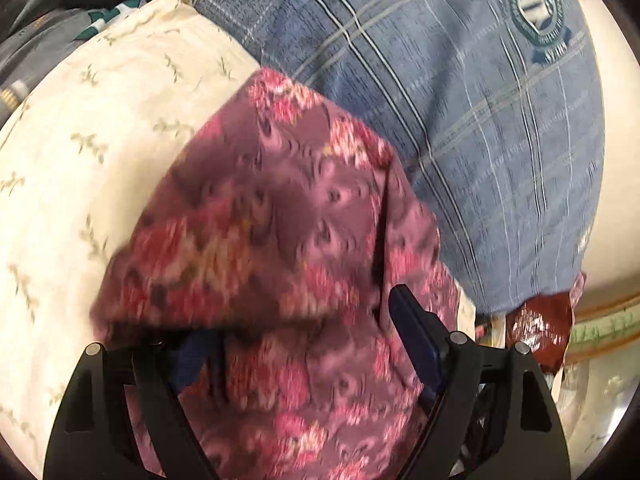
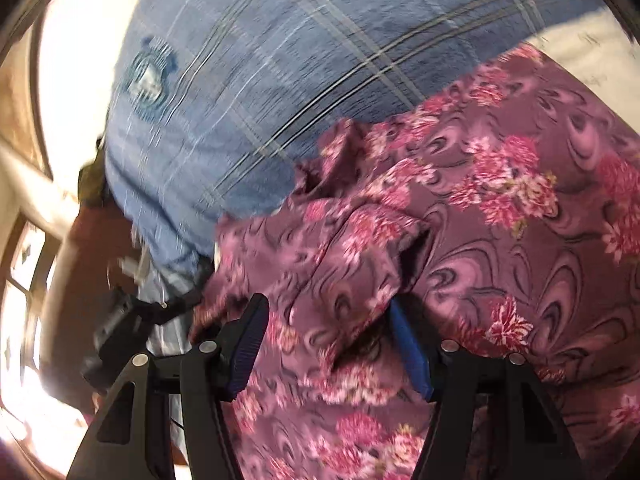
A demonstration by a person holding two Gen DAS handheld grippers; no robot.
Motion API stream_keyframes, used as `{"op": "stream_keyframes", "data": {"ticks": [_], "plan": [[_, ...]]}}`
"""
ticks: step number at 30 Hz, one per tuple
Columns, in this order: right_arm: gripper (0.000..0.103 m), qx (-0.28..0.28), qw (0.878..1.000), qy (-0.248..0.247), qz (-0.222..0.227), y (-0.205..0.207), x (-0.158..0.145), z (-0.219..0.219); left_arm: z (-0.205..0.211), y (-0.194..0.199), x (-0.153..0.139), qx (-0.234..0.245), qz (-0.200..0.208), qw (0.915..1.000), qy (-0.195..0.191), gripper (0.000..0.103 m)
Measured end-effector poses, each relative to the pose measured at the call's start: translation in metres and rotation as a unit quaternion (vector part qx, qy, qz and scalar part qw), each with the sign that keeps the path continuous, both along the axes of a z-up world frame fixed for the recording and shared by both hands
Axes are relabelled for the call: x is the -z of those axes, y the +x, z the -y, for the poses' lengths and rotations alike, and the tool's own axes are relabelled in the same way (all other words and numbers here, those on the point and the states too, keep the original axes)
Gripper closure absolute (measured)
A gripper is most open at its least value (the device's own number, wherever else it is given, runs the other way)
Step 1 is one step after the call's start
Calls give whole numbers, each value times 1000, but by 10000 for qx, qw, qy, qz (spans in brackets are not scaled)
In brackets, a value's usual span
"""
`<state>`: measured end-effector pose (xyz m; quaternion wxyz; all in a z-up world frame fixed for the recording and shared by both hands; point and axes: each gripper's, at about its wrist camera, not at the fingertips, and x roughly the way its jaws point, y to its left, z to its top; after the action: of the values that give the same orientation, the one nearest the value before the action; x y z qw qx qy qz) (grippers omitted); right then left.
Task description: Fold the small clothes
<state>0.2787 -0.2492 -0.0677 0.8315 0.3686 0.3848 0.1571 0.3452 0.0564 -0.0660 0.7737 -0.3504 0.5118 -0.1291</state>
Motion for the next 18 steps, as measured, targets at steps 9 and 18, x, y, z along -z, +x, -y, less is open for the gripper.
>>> {"op": "stream_keyframes", "data": {"ticks": [9,18], "plan": [[99,23,9987,-88,492,2,-35,18,-20,-11,-30,-293,336,9965,703,99],[101,839,9937,2,747,-28,-71,102,4,-60,-48,-26,612,9892,1332,99]]}}
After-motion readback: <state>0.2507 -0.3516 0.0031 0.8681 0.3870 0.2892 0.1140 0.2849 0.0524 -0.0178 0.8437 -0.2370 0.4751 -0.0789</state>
